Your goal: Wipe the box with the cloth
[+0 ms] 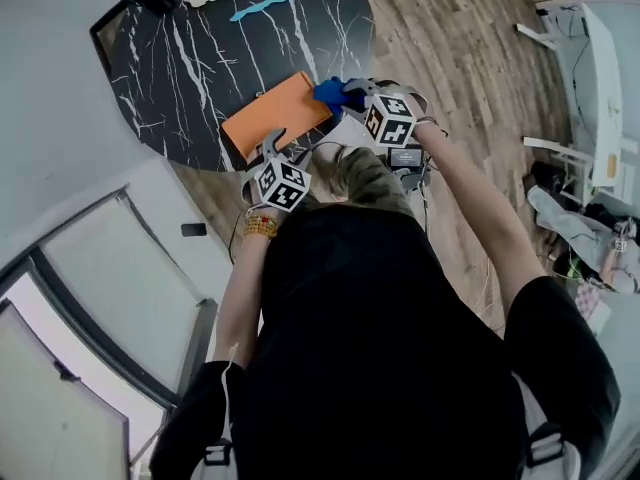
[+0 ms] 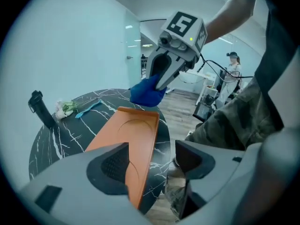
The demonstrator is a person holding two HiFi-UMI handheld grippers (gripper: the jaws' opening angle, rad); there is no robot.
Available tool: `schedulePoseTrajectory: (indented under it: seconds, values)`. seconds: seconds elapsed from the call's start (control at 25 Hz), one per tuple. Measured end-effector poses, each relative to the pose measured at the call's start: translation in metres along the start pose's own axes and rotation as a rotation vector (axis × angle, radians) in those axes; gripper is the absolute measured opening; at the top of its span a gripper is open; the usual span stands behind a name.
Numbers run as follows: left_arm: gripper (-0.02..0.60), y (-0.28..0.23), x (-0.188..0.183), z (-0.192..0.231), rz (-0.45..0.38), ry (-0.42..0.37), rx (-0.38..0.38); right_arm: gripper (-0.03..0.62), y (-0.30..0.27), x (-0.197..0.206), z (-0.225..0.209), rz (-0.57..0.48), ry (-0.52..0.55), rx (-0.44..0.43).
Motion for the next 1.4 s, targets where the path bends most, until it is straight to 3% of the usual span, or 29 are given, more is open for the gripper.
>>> schedulePoseTrajectory:
  seconds: [0.2, 0.4, 0.48, 0.64, 0.72, 0.96, 1.12, 1.4]
  values:
    - [0.307, -0.011, -0.02, -0.01, 0.025, 0.128, -0.055, 0.063, -0.012, 0.02, -0.042, -0.015, 0.107, -0.046]
    - [0.304, -0.04, -0.056, -0.025, 0.102, 0.246, -0.16, 0.064, -0.046, 0.035, -0.081, -0.047, 0.288, -0.177]
    - [0.304, -0.052, -0.069, -0.029, 0.132, 0.346, -0.212, 0.064, -0.058, 0.037, -0.091, -0.06, 0.349, -0.22]
    - [0.302, -0.068, -0.085, -0.028, 0.147, 0.619, -0.32, 0.063, -0.077, 0.034, -0.1, -0.101, 0.43, -0.293]
    - [0.282, -0.078, -0.091, -0.025, 0.166, 0.688, -0.349, 0.063, -0.085, 0.034, -0.101, -0.106, 0.484, -0.314]
    - [0.259, -0.099, -0.096, -0.03, 0.24, 0.641, -0.369, 0.064, -0.09, 0.023, -0.097, -0.131, 0.613, -0.344]
    - [0.259, -0.099, -0.095, -0.033, 0.218, 0.632, -0.373, 0.064, -0.094, 0.02, -0.081, -0.116, 0.732, -0.38]
    - [0.261, -0.097, -0.098, -0.033, 0.221, 0.613, -0.333, 0.064, -0.093, 0.031, -0.044, -0.116, 0.82, -0.436]
Point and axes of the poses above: the fingertips, and each gripper's own axes: y backward along the fingers, z to its left, x out of its underside, the point moved 7 cm from there along y, backward along the fingers, and after that the axes turned 9 degrees about -x, right-handed, at the moved point
